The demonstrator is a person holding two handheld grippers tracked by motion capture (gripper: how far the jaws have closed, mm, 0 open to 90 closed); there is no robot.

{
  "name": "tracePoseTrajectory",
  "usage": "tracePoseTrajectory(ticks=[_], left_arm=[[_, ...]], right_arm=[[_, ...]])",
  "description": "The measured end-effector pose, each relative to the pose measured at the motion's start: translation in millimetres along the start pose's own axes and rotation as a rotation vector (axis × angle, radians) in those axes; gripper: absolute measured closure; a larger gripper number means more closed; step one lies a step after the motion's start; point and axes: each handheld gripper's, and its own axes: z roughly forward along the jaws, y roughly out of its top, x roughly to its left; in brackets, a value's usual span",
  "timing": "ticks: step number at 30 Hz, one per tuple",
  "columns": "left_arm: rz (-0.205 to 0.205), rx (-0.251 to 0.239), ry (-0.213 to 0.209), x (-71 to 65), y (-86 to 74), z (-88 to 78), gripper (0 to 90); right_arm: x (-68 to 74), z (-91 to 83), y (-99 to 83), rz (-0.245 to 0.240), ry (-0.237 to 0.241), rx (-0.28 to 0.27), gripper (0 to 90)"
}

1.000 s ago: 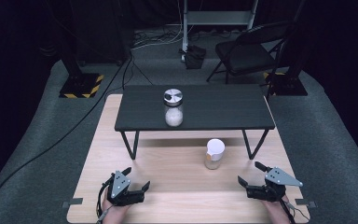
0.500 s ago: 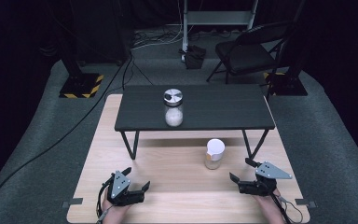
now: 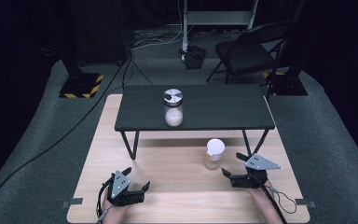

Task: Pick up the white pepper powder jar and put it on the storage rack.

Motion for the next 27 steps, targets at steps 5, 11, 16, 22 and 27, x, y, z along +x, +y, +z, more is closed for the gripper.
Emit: tracePoseTrajectory(ticks=[5, 11, 16, 22, 27], left_arm=[[0.001, 0.000, 0.000, -0.1, -0.1, 0.0, 9.9], [0.002, 0.000, -0.001, 0.1, -0.1, 0.0, 9.9], [0.000, 0.000, -0.002, 0.4, 0.0, 0.0, 9.9], [0.001, 0.000, -0.004, 0.9, 0.0, -0.1, 9.9], [0.000, 0.000, -0.006, 1.2, -0.1, -0.2, 9.9]], right_arm=[[-2.4, 8.1, 5.3, 0.003, 0.014, 0.000, 13.3], [-8.3, 19.9, 12.5, 0.010, 0.033, 0.022, 14.2], [-12.1, 29.7, 17.5, 0.021, 0.047, 0.036, 14.5], [-12.4, 40.9, 22.7, 0.013, 0.060, 0.046, 15.3], [-10.9, 50.1, 23.7, 0.010, 0.070, 0.051, 18.3]])
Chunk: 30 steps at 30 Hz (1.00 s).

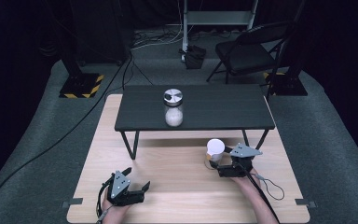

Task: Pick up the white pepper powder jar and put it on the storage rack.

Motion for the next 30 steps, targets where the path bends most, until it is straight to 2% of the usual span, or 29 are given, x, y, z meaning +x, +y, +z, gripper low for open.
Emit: tracePoseTrajectory(ticks=[7, 10, 14, 17, 26, 30], left_arm=[[0.000, 0.000, -0.001, 0.2, 0.0, -0.1, 9.9], [-0.002, 0.001, -0.002, 0.7, 0.2, -0.1, 9.9], [-0.004, 0.001, -0.003, 0.9, 0.2, 0.0, 9.9], [-0.005, 0.002, -0.004, 1.2, 0.3, 0.1, 10.0], [-0.005, 0.002, -0.003, 1.0, 0.4, 0.1, 10.0], [-0.003, 0.002, -0.003, 0.8, 0.4, 0.1, 10.0]], right_arm=[[-1.4, 8.8, 0.0, 0.007, 0.012, -0.019, 23.1], [-3.5, 10.5, 0.1, 0.005, 0.014, -0.021, 28.6], [-6.2, 10.9, -0.1, 0.000, 0.017, -0.026, 29.2], [-2.6, 9.3, 0.9, -0.002, 0.001, -0.026, 29.6], [-0.1, 0.0, 2.1, 0.011, 0.006, -0.037, 29.7], [1.3, -9.0, 5.1, -0.007, 0.008, -0.049, 29.7]])
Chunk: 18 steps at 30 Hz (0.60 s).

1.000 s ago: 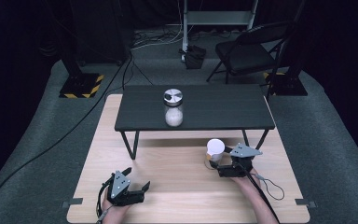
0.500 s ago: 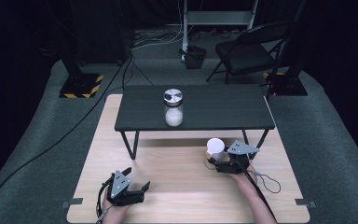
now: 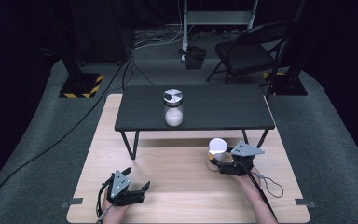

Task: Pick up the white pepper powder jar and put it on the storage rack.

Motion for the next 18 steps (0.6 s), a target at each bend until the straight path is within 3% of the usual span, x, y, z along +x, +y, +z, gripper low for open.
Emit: tracePoseTrajectory(ticks=[18], left_arm=[[0.001, 0.001, 0.001, -0.4, 0.1, 0.1, 10.0]], right_arm=[[4.0, -44.3, 23.2, -0.004, 0.008, -0.098, 29.7]])
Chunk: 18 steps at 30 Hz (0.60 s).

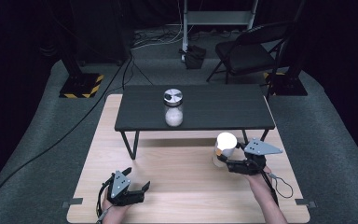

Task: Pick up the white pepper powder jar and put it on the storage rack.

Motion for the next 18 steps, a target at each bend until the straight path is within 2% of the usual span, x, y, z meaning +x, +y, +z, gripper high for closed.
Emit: tracePoseTrajectory(ticks=[18], left_arm=[[0.000, -0.001, 0.000, 0.0, -0.2, 0.0, 10.0]], right_arm=[[0.9, -22.6, 33.3, 0.013, -0.005, -0.035, 29.7]])
